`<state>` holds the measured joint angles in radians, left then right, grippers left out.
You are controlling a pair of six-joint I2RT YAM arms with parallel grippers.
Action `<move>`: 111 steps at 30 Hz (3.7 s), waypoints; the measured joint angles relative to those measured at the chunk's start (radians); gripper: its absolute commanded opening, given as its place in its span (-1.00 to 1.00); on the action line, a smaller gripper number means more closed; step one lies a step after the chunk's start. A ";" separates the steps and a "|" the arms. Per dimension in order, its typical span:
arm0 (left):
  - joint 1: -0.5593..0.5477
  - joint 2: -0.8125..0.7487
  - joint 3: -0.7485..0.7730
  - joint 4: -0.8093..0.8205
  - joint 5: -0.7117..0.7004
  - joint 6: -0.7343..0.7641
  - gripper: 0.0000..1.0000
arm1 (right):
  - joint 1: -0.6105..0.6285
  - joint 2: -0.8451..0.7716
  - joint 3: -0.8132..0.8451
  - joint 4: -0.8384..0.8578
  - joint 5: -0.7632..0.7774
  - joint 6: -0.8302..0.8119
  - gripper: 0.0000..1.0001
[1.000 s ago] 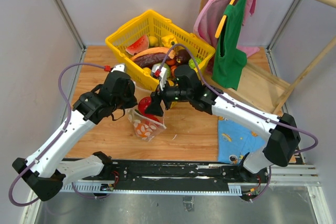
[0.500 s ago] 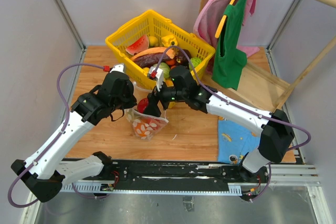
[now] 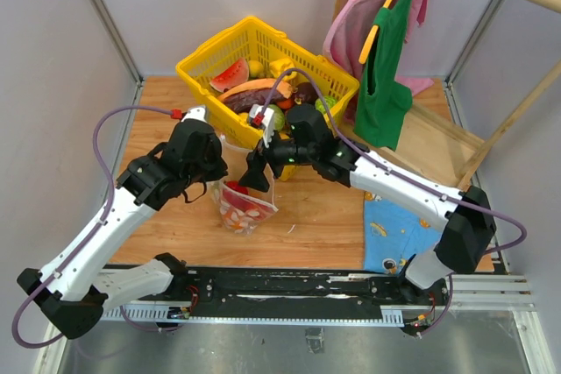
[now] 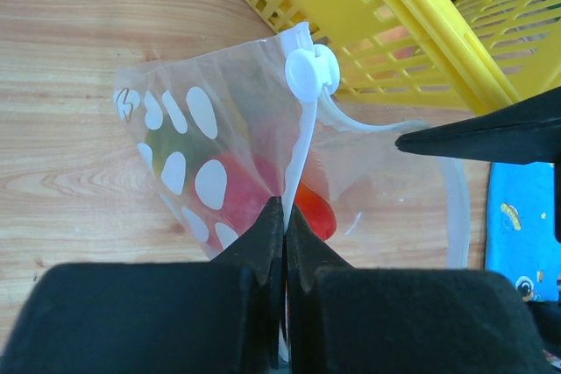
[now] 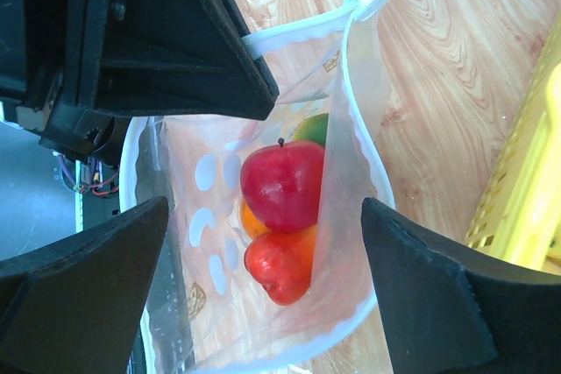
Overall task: Place the food in the zip-top bag and seal the zipper
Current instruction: Place the fake fruit in the zipper food storage bag, then pick up the fake fruit from the bin.
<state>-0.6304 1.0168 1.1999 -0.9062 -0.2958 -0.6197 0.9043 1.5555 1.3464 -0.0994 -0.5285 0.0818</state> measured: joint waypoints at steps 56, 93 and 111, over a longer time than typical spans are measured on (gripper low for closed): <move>0.001 0.005 0.019 -0.085 -0.046 0.014 -0.99 | -0.260 0.581 0.644 -0.564 1.083 -0.303 0.77; 0.001 0.007 0.019 -0.083 -0.042 0.014 -0.99 | -0.258 0.601 0.717 -0.604 1.144 -0.404 -0.05; 0.001 0.007 0.019 -0.065 -0.038 0.014 -0.99 | -0.192 0.344 0.646 -0.576 0.779 -0.309 -0.16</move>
<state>-0.6296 1.0241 1.2190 -0.9710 -0.3336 -0.6060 0.7124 1.8992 1.9926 -0.6758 0.2501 -0.2276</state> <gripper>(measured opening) 0.011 0.770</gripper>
